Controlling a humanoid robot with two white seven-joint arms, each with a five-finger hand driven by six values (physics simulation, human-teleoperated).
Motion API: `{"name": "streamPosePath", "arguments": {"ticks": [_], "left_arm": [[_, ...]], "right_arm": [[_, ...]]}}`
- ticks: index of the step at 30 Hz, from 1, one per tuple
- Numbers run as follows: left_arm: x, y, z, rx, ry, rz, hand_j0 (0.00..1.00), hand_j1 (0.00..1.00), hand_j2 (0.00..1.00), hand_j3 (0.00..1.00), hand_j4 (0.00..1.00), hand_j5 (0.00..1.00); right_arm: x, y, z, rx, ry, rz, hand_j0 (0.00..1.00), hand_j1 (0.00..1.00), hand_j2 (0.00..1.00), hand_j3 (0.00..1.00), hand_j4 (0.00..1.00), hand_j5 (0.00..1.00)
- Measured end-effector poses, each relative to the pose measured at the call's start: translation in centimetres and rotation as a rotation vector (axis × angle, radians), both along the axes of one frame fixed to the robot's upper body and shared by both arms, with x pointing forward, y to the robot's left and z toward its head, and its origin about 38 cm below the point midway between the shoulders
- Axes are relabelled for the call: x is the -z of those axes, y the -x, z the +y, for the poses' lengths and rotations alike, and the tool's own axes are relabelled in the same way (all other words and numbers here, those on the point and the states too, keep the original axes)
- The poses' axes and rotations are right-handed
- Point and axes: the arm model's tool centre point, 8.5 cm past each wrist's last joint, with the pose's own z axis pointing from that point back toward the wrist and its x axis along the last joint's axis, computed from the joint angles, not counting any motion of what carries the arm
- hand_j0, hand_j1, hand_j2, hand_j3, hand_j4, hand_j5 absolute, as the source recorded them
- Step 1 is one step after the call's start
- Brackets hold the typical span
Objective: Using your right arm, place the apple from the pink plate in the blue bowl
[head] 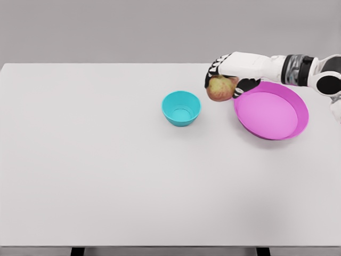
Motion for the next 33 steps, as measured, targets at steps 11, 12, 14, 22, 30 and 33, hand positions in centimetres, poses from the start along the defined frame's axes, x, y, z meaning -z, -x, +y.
{"name": "streamPosePath", "arguments": {"ticks": [11, 12, 14, 22, 30, 33], "left_arm": [[0.0, 0.0, 0.0, 0.000, 0.000, 0.000, 1.00, 1.00, 1.00, 1.00, 1.00, 1.00], [0.0, 0.0, 0.0, 0.000, 0.000, 0.000, 1.00, 1.00, 1.00, 1.00, 1.00, 1.00], [0.0, 0.0, 0.0, 0.000, 0.000, 0.000, 1.00, 1.00, 1.00, 1.00, 1.00, 1.00], [0.0, 0.0, 0.0, 0.000, 0.000, 0.000, 1.00, 1.00, 1.00, 1.00, 1.00, 1.00], [0.0, 0.0, 0.0, 0.000, 0.000, 0.000, 1.00, 1.00, 1.00, 1.00, 1.00, 1.00], [0.0, 0.0, 0.0, 0.000, 0.000, 0.000, 1.00, 1.00, 1.00, 1.00, 1.00, 1.00]], "right_arm": [[0.1, 0.1, 5.5, -0.091, -0.053, -0.003, 0.60, 0.60, 0.60, 0.60, 0.60, 0.60], [0.2, 0.1, 5.8, -0.096, -0.055, -0.003, 0.60, 0.60, 0.60, 0.60, 0.60, 0.60], [0.3, 0.0, 6.6, -0.105, -0.058, -0.002, 0.60, 0.60, 0.60, 0.60, 0.60, 0.60], [1.4, -0.2, 8.4, -0.119, -0.049, 0.012, 0.60, 0.60, 0.60, 0.60, 0.60, 0.60], [2.7, -0.5, 8.5, -0.106, -0.028, 0.040, 0.64, 0.64, 0.64, 0.64, 0.64, 0.64], [2.8, -0.6, 8.6, -0.102, -0.027, 0.044, 1.00, 1.00, 1.00, 1.00, 1.00, 1.00]]}}
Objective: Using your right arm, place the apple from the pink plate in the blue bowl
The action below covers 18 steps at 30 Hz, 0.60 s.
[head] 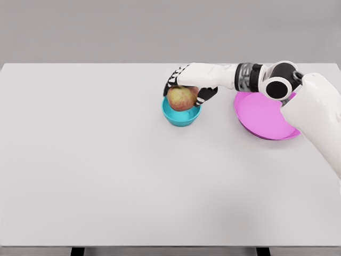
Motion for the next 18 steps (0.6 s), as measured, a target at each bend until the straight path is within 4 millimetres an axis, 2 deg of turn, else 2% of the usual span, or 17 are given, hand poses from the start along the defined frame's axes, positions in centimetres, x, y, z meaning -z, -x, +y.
{"name": "streamPosePath", "arguments": {"ticks": [7, 9, 13, 17, 18], "left_arm": [[0.0, 0.0, 0.0, 0.000, 0.000, 0.000, 1.00, 1.00, 1.00, 1.00, 1.00, 1.00], [0.0, 0.0, 0.0, 0.000, 0.000, 0.000, 1.00, 1.00, 1.00, 1.00, 1.00, 1.00], [0.0, 0.0, 0.0, 0.000, 0.000, 0.000, 1.00, 1.00, 1.00, 1.00, 1.00, 1.00], [0.0, 0.0, 0.0, 0.000, 0.000, 0.000, 1.00, 1.00, 1.00, 1.00, 1.00, 1.00], [0.0, 0.0, 0.0, 0.000, 0.000, 0.000, 1.00, 1.00, 1.00, 1.00, 1.00, 1.00]], "right_arm": [[0.0, -0.1, -0.1, 0.004, 0.001, 0.000, 1.00, 1.00, 1.00, 1.00, 1.00, 1.00], [-2.6, -0.7, -0.6, 0.009, -0.008, -0.053, 1.00, 1.00, 1.00, 1.00, 1.00, 1.00], [-7.0, -1.0, -7.7, 0.111, -0.057, -0.155, 1.00, 1.00, 1.00, 1.00, 1.00, 1.00], [-1.1, 1.5, -15.9, 0.264, -0.084, -0.053, 1.00, 1.00, 1.00, 1.00, 1.00, 1.00], [-0.6, 2.1, -17.6, 0.301, -0.092, -0.052, 1.00, 1.00, 1.00, 1.00, 1.00, 1.00]]}}
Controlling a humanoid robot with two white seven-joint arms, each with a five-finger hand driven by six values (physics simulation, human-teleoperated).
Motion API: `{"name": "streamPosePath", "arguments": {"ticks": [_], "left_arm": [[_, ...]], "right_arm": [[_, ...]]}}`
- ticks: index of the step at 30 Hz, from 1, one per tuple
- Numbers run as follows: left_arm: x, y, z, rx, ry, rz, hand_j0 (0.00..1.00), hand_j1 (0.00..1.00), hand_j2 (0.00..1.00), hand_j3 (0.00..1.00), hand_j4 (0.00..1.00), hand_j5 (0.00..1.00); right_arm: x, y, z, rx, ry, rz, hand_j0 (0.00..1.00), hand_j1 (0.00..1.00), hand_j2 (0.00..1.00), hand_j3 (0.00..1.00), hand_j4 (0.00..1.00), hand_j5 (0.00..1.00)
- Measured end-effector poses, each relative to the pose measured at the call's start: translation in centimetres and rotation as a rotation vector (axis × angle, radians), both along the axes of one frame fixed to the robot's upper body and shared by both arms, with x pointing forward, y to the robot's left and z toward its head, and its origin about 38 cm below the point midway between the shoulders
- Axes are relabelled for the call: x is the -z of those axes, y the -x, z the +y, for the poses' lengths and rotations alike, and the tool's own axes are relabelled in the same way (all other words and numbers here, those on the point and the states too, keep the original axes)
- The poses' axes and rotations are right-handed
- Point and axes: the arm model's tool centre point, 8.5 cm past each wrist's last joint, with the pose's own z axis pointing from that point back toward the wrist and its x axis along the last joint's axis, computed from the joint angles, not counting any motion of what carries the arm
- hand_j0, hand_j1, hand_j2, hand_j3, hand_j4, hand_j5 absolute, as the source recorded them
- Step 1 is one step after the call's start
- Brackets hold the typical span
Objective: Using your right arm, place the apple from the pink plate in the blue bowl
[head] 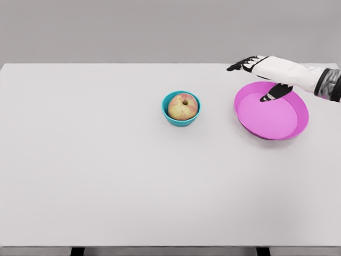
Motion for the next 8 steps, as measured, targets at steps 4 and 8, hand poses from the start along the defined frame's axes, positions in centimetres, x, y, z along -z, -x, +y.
{"name": "streamPosePath", "arguments": {"ticks": [4, 8], "left_arm": [[0.0, 0.0, 0.0, 0.000, 0.000, 0.000, 1.00, 1.00, 1.00, 1.00, 1.00, 1.00], [0.0, 0.0, 0.0, 0.000, 0.000, 0.000, 1.00, 1.00, 1.00, 1.00, 1.00, 1.00]], "right_arm": [[-0.6, 1.5, -5.4, 0.124, -0.049, -0.027, 1.00, 1.00, 1.00, 1.00, 1.00, 1.00], [-1.2, 1.9, -6.9, 0.158, -0.065, -0.044, 1.00, 1.00, 1.00, 1.00, 1.00, 1.00]]}}
